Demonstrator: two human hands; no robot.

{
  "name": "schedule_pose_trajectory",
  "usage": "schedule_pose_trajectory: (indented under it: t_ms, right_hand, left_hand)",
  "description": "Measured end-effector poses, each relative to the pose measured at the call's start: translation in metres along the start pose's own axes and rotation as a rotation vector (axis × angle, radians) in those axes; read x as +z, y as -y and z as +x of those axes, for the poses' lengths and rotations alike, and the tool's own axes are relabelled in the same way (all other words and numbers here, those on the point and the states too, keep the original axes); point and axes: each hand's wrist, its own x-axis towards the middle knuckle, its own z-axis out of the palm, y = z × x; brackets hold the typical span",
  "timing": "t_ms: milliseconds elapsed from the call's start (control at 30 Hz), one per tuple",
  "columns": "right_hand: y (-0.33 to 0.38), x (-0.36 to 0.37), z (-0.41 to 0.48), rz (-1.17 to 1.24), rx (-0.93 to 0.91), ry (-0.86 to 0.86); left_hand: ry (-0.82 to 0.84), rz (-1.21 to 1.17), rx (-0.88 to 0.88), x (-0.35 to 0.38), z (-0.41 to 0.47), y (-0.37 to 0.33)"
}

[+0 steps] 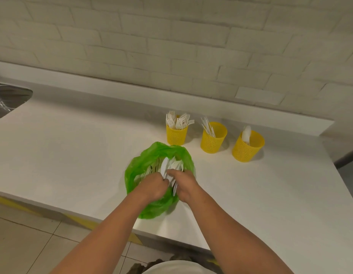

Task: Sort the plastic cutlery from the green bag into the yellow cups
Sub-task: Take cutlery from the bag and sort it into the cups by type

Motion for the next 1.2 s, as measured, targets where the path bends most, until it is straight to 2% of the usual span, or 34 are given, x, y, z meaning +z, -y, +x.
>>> schedule_pose_trajectory:
  t_ms: [100, 200, 300, 467, 567, 700, 767, 933, 1000, 1100, 1200]
  right_hand:
    - [0.0, 0.0, -0.002, 0.076, -0.048, 0.027]
    - [0.007, -0.002, -0.007, 0.196, -0.048, 0.135]
    - [0.013, -0.001, -0.01, 0.195, -0.083, 0.179]
    - [0.016, 0.003, -0.009, 0.185, -0.131, 0.053]
    - [0.017, 0.007, -0.009, 0.176, -0.21, -0.067]
    - [0.03, 0.011, -0.014, 0.189, -0.306, -0.103]
    - [0.041, 0.014, -0.017, 0.189, -0.366, -0.066]
    - [0.063, 0.024, -0.022, 0.211, -0.48, -0.046]
    - [0.072, 0.027, -0.024, 0.257, -0.518, -0.048]
    - [0.078, 0.033, -0.029, 0.296, -0.55, -0.121]
    - [0.079, 0.039, -0.039, 0.237, -0.598, -0.142]
  left_hand:
    - [0.006, 0.023, 0.07, -0.005, -0.003, -0.002]
    - [0.004, -0.051, 0.175, -0.008, -0.003, -0.004]
    - [-0.008, -0.078, 0.252, -0.009, -0.002, -0.006]
    - [-0.05, -0.03, 0.331, -0.008, 0.002, -0.003]
    - [-0.13, -0.108, 0.357, -0.009, -0.003, 0.0]
    - [-0.317, -0.473, 0.26, -0.004, -0.012, 0.003]
    - [-0.324, -0.608, 0.162, -0.004, -0.014, 0.002]
    - [-0.262, -0.609, 0.139, -0.009, -0.019, -0.003]
    - [-0.238, -0.851, 0.068, -0.011, -0.02, -0.014]
    - [-0.161, -1.384, -0.119, -0.016, -0.013, -0.028]
    - [-0.162, -1.565, -0.202, -0.025, -0.007, -0.037]
